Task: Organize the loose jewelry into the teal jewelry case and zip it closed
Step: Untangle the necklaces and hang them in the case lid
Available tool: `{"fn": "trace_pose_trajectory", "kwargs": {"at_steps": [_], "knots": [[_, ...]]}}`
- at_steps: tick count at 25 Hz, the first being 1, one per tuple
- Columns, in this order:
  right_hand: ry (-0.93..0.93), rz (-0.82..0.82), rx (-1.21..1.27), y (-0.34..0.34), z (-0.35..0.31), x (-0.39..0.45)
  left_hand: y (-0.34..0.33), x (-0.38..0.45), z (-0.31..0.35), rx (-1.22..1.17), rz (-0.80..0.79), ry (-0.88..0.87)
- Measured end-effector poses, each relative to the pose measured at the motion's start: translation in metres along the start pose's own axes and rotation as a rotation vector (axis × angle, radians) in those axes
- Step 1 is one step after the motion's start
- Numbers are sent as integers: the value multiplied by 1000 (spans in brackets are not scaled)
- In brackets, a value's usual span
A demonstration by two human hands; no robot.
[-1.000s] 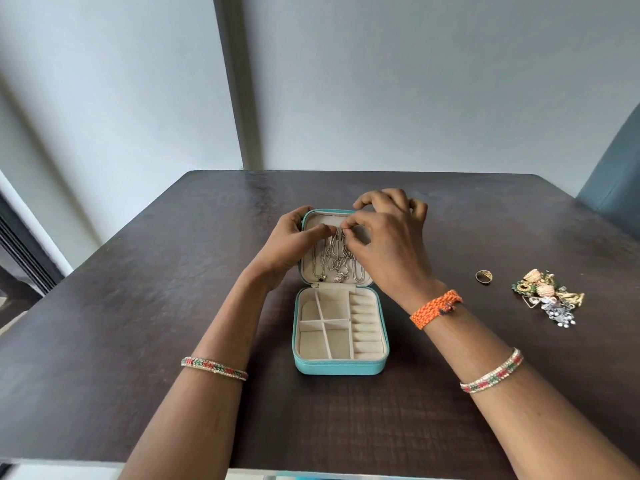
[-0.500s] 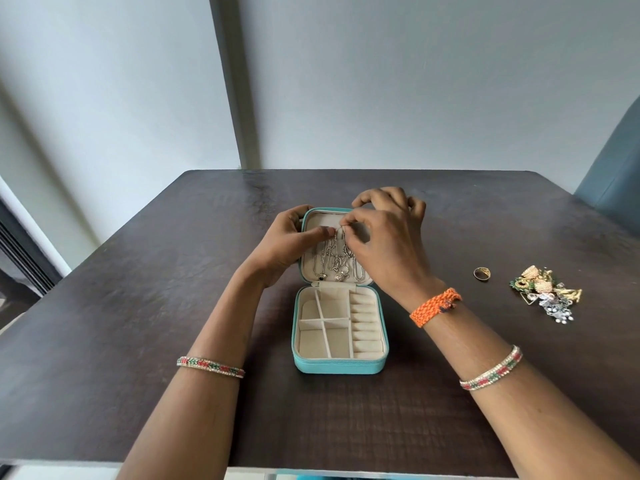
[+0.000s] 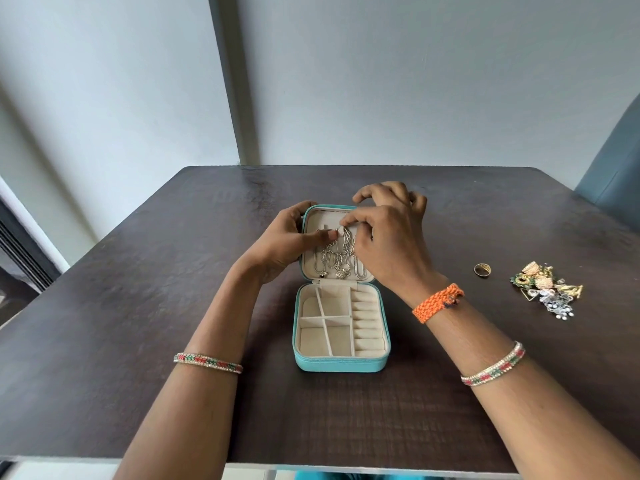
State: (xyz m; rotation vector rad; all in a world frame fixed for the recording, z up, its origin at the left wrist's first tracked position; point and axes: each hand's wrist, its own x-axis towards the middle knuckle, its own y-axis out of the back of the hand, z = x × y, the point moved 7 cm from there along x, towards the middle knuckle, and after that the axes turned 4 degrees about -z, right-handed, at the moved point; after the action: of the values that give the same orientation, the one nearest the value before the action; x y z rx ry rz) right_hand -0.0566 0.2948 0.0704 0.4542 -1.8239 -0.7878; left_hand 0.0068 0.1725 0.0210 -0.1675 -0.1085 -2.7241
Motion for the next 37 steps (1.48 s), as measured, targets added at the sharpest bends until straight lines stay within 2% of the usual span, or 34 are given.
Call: {"fn": "trace_pose_trajectory", "kwargs": {"at_steps": [4,11,17,22,27,31,34,37], "knots": [[-22,-33,14,-2,2,0,-1,-1,-2,-3,-33,9],[-35,1,20,1,2,-1,-2,-1,-4,-132,-25,86],[-150,150,326,5,21,-1,4,0,-13,-34,90,131],[-314,-82,336,-24,40,-5,11,2,-17,151,228,71],[-345,-141,357,-29,43,-6,23,7,-20,298,318,16],[-213,-184,291,-24,24,-4,28,11,-24,390,341,0],[-49,-376,138,-27,4,-5,30,12,-23,405,364,-28],[-23,-472,83,-32,-3,-9,32,13,-23,432,396,-33]]}}
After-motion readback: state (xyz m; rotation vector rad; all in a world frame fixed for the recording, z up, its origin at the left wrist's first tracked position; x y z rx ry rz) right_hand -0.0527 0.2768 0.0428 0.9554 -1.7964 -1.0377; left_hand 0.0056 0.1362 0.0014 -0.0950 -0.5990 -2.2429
